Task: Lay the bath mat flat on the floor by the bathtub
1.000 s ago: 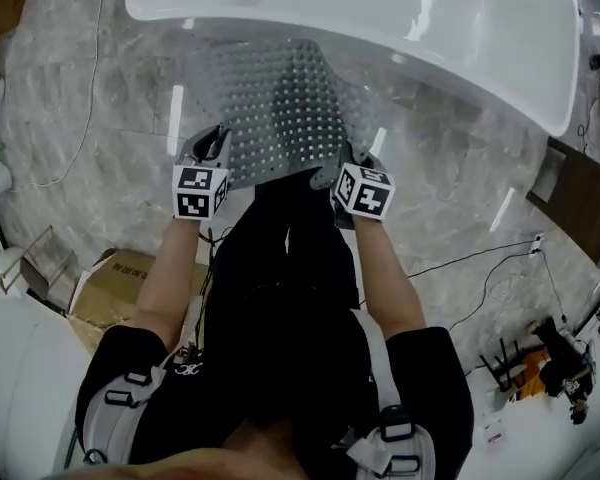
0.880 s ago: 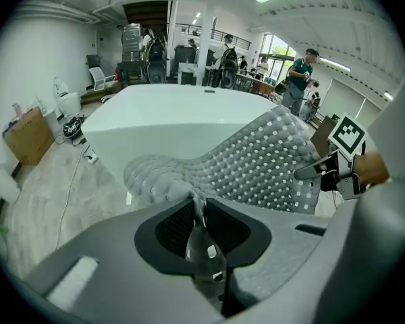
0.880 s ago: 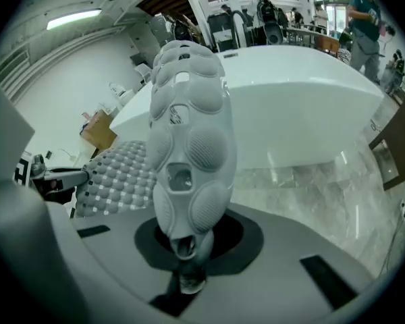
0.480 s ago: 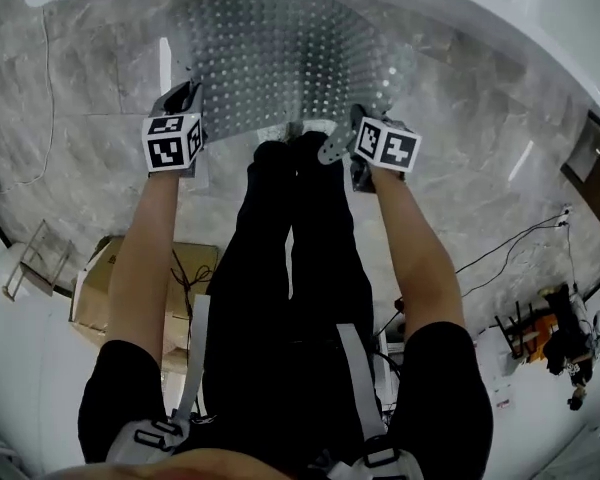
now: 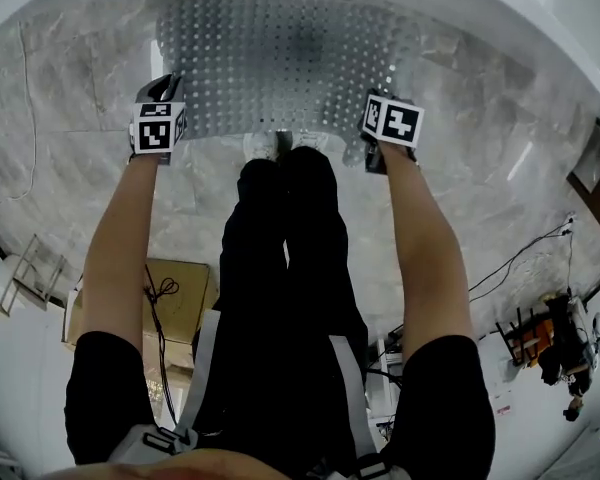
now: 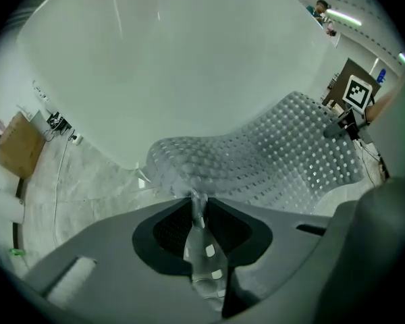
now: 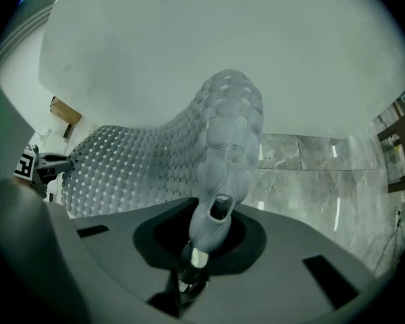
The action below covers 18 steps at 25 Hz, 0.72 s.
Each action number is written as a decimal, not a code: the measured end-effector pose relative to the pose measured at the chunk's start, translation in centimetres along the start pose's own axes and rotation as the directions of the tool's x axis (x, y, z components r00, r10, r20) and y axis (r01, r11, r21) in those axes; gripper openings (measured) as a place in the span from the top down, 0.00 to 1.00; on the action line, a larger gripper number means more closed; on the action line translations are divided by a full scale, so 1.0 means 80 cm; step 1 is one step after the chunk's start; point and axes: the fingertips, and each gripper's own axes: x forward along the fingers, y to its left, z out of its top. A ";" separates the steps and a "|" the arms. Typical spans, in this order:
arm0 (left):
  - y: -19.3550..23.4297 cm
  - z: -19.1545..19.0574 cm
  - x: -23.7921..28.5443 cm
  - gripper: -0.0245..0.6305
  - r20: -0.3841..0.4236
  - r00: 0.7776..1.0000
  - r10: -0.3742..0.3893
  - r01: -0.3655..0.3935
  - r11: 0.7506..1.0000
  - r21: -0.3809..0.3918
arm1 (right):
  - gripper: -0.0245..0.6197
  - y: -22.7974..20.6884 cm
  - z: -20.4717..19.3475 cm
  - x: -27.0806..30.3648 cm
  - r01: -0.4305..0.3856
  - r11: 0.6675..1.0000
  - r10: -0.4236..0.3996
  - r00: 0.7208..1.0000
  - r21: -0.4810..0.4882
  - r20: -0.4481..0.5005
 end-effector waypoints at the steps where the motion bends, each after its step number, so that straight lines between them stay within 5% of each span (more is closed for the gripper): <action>1: 0.000 -0.002 0.011 0.85 0.006 1.000 0.005 -0.005 1.000 -0.001 | 0.89 -0.002 0.003 0.010 0.004 1.000 -0.004 1.000 -0.004 0.002; 10: 0.010 -0.013 0.114 0.81 0.007 1.000 -0.001 0.001 1.000 0.009 | 0.80 -0.037 0.007 0.120 0.018 1.000 -0.017 0.999 0.015 -0.037; 13: 0.029 -0.019 0.132 0.83 -0.012 0.997 0.082 -0.083 0.996 -0.028 | 0.67 -0.046 0.001 0.144 0.055 0.998 -0.054 0.997 0.023 -0.060; 16: 0.037 -0.017 0.130 0.65 -0.024 0.996 0.091 -0.093 0.990 -0.109 | 0.50 -0.054 0.001 0.142 0.083 0.997 -0.082 0.996 0.000 -0.040; 18: 0.029 -0.012 0.114 0.65 -0.026 0.998 0.056 -0.059 0.990 -0.128 | 0.50 -0.045 0.000 0.125 0.056 0.998 -0.056 0.998 -0.023 -0.016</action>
